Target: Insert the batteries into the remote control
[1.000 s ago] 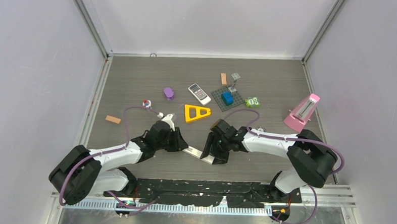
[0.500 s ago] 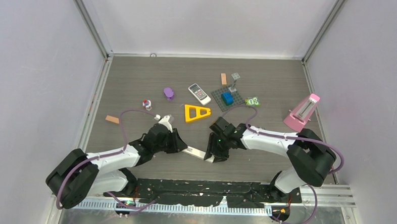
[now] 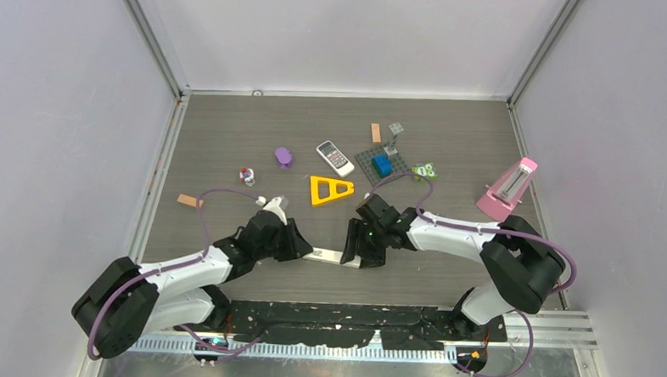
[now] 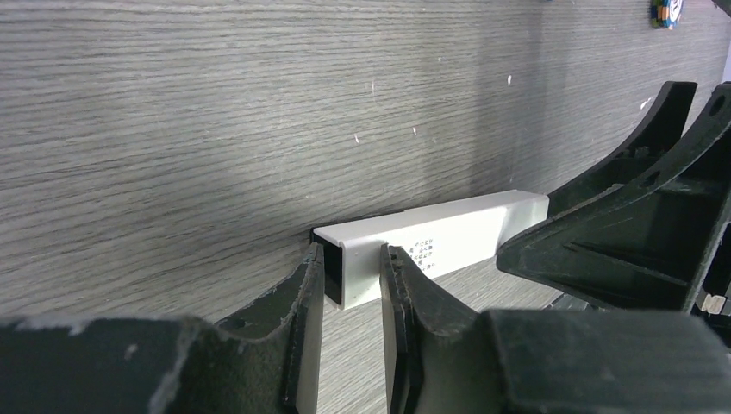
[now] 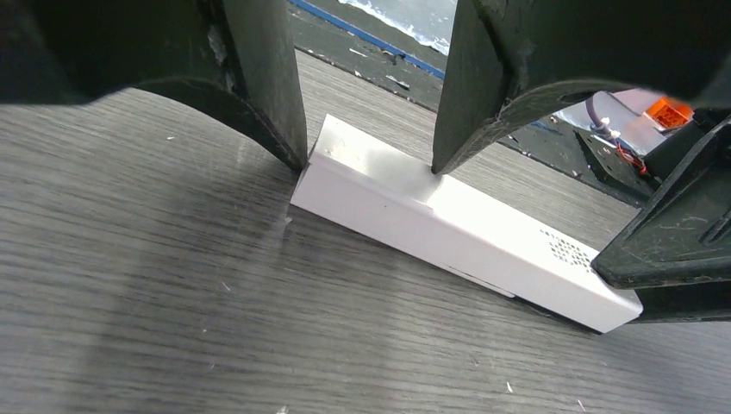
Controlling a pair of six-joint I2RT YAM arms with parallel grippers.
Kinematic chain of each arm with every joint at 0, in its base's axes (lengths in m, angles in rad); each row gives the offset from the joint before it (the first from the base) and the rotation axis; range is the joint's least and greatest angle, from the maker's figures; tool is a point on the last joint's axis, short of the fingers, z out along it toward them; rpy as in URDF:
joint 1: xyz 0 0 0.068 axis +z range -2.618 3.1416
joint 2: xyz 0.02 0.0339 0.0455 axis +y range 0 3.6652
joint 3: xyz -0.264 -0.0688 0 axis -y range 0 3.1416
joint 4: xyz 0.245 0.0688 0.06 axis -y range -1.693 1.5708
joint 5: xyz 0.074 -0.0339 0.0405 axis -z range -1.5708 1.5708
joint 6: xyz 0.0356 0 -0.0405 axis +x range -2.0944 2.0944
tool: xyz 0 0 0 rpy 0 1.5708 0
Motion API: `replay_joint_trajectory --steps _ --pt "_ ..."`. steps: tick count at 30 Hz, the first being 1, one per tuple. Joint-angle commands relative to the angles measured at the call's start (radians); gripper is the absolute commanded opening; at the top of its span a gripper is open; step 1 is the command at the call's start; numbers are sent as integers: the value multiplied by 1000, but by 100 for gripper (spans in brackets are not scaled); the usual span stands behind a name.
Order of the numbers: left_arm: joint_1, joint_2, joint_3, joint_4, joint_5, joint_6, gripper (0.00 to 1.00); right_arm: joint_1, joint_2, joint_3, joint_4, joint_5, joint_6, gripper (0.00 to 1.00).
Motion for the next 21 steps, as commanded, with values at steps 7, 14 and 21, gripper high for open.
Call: replay_joint_trajectory --steps 7,14,21 --pt "-38 59 -32 -199 73 16 27 -31 -77 -105 55 163 18 65" --pt "-36 49 -31 -215 64 18 28 -57 -184 -143 81 162 31 69" --pt "-37 47 -27 -220 63 18 30 -71 -157 -139 38 138 1 65"
